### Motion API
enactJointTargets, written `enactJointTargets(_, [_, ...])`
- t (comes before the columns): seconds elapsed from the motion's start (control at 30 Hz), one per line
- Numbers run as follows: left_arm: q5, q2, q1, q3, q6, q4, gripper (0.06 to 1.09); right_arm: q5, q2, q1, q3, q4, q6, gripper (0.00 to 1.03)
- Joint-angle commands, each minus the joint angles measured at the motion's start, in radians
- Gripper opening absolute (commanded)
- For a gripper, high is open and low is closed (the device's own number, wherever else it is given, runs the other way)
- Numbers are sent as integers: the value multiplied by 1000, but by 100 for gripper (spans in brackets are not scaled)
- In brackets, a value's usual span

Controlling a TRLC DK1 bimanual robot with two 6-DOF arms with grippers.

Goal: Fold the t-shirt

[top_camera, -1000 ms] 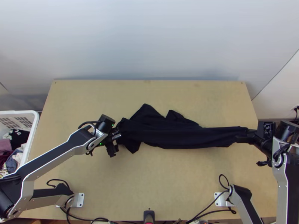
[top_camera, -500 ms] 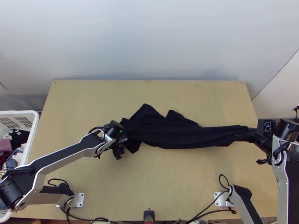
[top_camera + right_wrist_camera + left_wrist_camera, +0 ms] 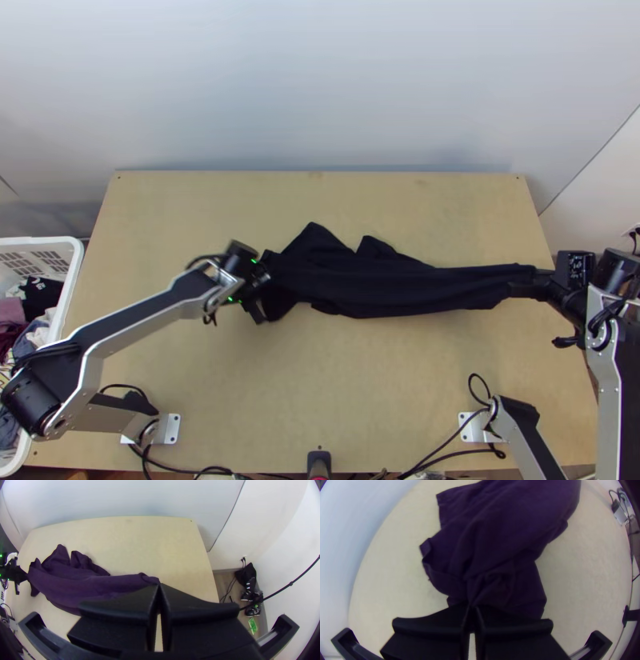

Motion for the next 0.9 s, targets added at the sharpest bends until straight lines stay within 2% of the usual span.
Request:
enactJointTargets(0.0, [113, -91, 235, 155, -3, -148, 11, 5, -9, 10, 77, -2, -2, 3])
enactJointTargets(0.07, [288, -92, 385, 318, -3, -300, 11, 10, -9, 29, 140, -14, 15, 3])
enactJointTargets(0.17, [394, -91, 508, 480, 11, -401, 12, 11, 9, 29, 206, -37, 24, 3])
enactJointTargets(0.3, [401, -92, 549, 571, 86, -501, 11, 10, 23, 50, 226, -46, 23, 3])
enactJointTargets(0.4, [438, -106, 585, 632, 90, -555, 12, 10, 29, 70, 238, -63, 26, 3])
enactJointTargets(0.53, [458, -154, 560, 578, 91, -581, 12, 10, 54, 148, 181, -134, 27, 3])
enactJointTargets(0.7, [454, -264, 347, 368, 77, -581, 12, 16, 65, 306, 83, -203, 43, 3])
enactJointTargets(0.77, [438, -312, 232, 262, 68, -597, 12, 28, 68, 309, 43, -208, 35, 3])
enactJointTargets(0.83, [438, -333, 126, 173, 73, -677, 13, 37, 68, 285, 0, -214, 1, 3])
enactJointTargets(0.87, [438, -338, 59, 131, 80, -726, 17, 36, 69, 266, -26, -226, -25, 3])
